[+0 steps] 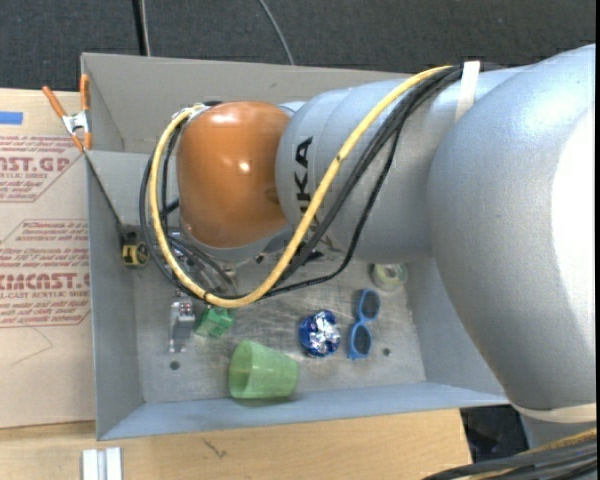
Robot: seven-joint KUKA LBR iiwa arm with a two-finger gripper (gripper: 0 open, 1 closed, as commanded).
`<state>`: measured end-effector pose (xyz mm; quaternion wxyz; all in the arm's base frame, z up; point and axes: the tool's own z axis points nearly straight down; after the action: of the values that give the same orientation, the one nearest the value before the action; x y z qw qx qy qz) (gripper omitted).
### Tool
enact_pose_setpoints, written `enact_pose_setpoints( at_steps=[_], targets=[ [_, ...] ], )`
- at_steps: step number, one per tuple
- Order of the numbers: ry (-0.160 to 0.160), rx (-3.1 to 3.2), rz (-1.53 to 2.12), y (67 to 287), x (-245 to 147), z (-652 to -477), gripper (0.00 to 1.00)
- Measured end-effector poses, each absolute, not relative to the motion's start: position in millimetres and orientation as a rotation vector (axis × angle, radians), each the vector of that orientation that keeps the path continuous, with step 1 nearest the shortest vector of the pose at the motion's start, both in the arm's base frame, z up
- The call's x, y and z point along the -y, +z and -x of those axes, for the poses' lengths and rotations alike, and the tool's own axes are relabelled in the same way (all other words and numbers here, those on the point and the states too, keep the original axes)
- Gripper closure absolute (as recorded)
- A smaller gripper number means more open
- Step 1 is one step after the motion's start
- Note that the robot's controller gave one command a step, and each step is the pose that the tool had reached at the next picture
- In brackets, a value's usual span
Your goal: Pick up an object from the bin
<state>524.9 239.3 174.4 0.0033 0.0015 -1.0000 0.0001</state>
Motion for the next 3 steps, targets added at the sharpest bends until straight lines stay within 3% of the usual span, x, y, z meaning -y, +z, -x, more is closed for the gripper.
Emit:
enact_pose_setpoints(
  at_steps=[1,2,3],
  targets=[
    [0.006,3.135,-0.174,130,-147,-560.7,0.00],
    [-0.001,3.139,-0.061,98,-147,-554.6,0.00],
    [-0.002,3.141,0.041,99,-139,-552.6,0.00]
  ],
)
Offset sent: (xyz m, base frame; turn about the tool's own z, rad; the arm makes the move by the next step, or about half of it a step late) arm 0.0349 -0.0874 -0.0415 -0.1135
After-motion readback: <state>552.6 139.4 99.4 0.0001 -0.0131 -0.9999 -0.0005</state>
